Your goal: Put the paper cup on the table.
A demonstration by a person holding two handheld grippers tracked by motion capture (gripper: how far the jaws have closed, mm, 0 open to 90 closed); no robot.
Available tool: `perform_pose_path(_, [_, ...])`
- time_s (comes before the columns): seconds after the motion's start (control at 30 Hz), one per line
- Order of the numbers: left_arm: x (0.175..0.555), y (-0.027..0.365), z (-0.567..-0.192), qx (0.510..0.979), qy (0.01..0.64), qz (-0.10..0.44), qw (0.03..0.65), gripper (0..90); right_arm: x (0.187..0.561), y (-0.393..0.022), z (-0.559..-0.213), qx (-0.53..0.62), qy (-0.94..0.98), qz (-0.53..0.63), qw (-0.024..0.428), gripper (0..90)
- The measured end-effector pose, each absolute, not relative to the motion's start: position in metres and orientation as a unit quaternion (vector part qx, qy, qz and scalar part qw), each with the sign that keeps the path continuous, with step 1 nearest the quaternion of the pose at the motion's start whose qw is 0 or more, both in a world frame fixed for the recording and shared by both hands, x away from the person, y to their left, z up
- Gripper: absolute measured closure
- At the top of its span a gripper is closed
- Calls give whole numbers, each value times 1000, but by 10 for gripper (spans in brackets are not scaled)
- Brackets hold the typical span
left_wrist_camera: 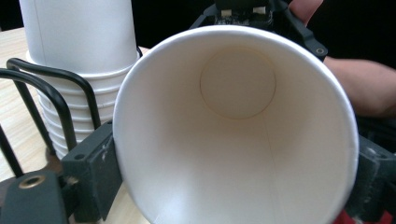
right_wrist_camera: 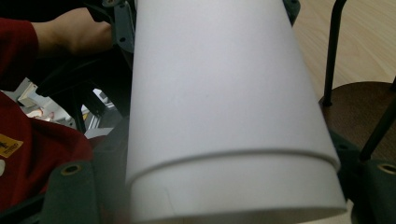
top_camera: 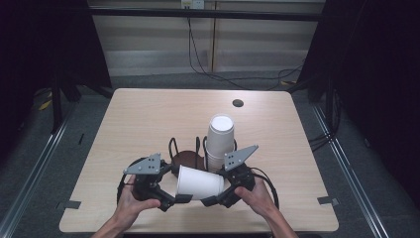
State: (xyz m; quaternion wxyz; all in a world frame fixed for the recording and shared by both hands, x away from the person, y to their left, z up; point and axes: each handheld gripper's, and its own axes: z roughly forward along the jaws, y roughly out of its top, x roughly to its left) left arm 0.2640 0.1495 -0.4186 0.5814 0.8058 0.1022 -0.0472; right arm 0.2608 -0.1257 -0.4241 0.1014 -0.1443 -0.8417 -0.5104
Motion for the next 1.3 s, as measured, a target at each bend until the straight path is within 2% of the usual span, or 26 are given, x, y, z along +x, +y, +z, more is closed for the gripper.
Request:
perform_pose_path(0.27, [266,150,-418,807,102,-59,578,145,261,-125,-426,-148,-843,-509,94,219])
perform_pose_path(0.43, [268,151,-418,810,106,-65,573,151,261,-127,-427,-158,-840,-512,85,144])
perform_pose_path(0.8, [271,154,-417,808,119,-77,571,154,260,-132,-426,-172,-836,-516,68,140])
perform_pose_path(1.3, [273,163,-416,813,136,-66,562,154,260,-141,-424,-190,-836,-513,44,140])
